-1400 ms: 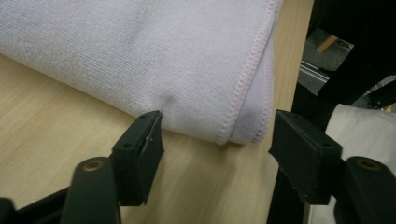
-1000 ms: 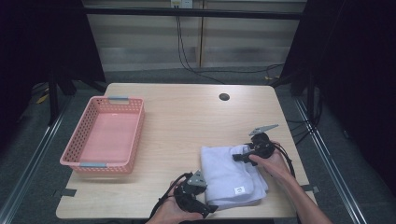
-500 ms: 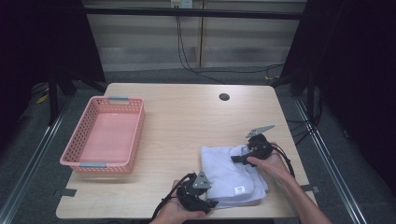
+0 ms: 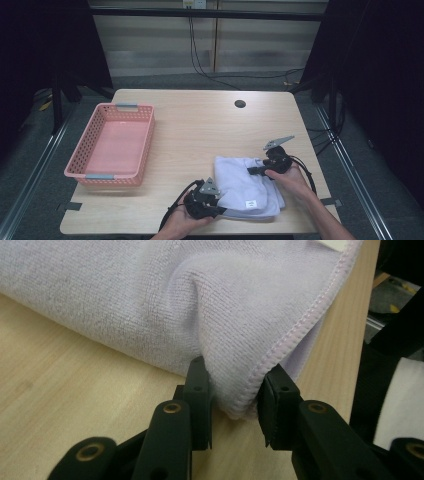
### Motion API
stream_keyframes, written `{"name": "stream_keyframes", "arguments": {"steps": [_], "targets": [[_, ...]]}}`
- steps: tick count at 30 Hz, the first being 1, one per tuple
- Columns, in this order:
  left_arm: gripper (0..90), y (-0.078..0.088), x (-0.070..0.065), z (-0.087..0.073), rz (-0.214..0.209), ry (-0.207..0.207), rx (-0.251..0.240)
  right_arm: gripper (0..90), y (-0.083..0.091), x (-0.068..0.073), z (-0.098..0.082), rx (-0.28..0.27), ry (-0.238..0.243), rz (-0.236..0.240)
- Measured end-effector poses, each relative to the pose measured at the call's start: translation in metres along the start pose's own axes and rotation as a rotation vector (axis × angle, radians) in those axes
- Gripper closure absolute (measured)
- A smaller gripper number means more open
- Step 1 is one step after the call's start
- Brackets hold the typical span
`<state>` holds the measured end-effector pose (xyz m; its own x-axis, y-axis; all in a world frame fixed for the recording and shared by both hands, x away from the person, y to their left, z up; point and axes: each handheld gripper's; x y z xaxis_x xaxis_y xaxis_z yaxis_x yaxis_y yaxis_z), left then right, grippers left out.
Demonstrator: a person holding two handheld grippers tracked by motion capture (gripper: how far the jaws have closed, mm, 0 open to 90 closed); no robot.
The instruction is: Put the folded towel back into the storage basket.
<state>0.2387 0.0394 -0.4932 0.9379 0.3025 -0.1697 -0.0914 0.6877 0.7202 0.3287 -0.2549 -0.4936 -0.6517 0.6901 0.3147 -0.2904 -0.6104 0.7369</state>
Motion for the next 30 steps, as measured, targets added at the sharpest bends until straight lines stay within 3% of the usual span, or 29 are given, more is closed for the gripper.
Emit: {"name": "stream_keyframes", "arguments": {"steps": [2,8,13,17,28,30], "targets": [[70.2,0.003,0.003,-0.001,-0.013,0.027,-0.012,65.4,0.000,-0.001,0.000,-0.006,-0.011,0.009],[71.2,0.017,0.009,-0.003,0.001,0.038,-0.027,67.0,0.006,0.003,0.003,-0.041,-0.036,0.010],[71.5,0.030,0.015,-0.003,0.000,0.063,-0.086,67.0,0.011,0.007,0.009,-0.075,-0.043,0.007],[71.4,0.036,0.019,0.002,-0.002,0.051,-0.114,67.1,0.016,0.005,0.014,-0.101,-0.054,0.016],[71.1,0.049,0.029,0.015,-0.008,0.067,-0.174,67.0,0.019,-0.001,0.027,-0.135,-0.062,0.015],[71.1,0.051,0.030,0.016,-0.005,0.055,-0.168,67.1,0.019,-0.001,0.030,-0.138,-0.060,0.018]]}}
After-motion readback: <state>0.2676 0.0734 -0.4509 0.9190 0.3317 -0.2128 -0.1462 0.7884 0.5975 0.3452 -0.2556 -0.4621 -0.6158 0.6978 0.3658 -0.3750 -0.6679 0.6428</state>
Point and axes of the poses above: each handheld gripper's, and its own axes: y roughly backward along the jaws, z roughly out of its top, x roughly to its left, and after that the axes turned 4 degrees about -y, right-handed
